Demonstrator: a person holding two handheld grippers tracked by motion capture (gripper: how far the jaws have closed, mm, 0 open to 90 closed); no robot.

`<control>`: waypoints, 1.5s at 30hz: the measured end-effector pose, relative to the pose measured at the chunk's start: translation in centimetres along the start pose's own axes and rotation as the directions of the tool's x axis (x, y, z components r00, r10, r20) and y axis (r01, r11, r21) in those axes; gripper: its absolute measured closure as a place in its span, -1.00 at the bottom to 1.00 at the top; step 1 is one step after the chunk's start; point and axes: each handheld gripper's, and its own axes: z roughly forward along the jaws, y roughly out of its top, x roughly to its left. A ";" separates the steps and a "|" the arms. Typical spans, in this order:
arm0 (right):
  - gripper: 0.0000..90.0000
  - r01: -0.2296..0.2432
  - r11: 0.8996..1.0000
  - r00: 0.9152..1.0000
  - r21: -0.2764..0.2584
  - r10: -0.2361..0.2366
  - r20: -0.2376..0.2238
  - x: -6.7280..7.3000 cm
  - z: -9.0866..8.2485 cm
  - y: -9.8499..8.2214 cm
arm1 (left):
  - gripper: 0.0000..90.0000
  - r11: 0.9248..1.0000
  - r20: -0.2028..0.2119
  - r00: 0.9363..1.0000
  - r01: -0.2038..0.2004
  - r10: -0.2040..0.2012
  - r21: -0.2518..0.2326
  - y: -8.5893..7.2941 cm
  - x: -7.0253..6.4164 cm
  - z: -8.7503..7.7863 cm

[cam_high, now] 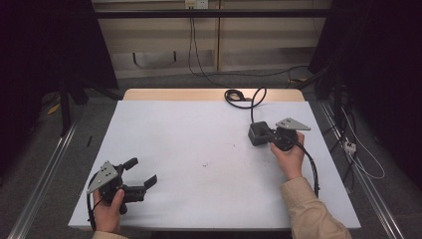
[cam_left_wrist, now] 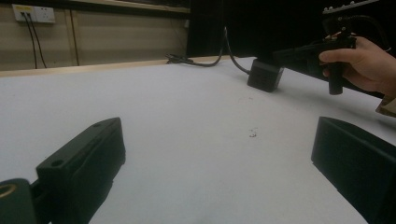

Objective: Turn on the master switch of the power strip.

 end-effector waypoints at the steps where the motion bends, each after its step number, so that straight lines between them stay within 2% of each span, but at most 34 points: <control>1: 1.00 -0.003 1.000 1.000 0.000 0.003 0.002 0.0 0.0 0.0 | -0.95 1.000 0.001 1.000 -0.002 0.002 0.002 0.0 0.0 0.0; 3: 1.00 0.011 1.000 1.000 -0.010 -0.010 0.006 0.1 0.0 -0.1 | -0.95 1.000 0.002 1.000 -0.003 0.003 0.000 0.0 0.0 0.0; 11: 1.00 -0.010 1.000 1.000 -0.017 0.010 0.009 0.1 0.0 0.0 | -0.95 1.000 0.003 1.000 0.000 0.000 0.002 0.0 0.0 0.1; 18: 1.00 -0.020 1.000 1.000 0.003 0.020 0.015 0.1 -0.3 0.2 | -0.95 1.000 0.004 1.000 -0.001 0.001 -0.002 0.1 0.1 0.1; 27: 1.00 -0.038 0.999 0.999 -0.013 0.038 -0.002 0.0 -1.0 0.6 | -0.95 1.000 0.006 1.000 -0.004 0.004 -0.003 0.1 0.1 0.1; 29: 1.00 -0.054 0.998 0.999 -0.020 0.054 -0.010 0.0 -1.1 0.6 | -0.95 1.000 0.006 1.000 -0.004 0.004 -0.003 0.1 0.1 0.1; 32: 0.84 -0.053 0.998 0.999 -0.024 0.053 -0.010 0.0 -1.2 0.7 | -0.94 1.000 0.006 1.000 -0.005 0.005 -0.003 0.1 0.1 0.1; 45: 0.58 -0.046 0.999 0.998 -0.027 0.045 -0.047 0.4 -1.5 0.9 | -0.95 1.000 0.008 1.000 -0.004 0.004 -0.003 0.1 0.1 0.1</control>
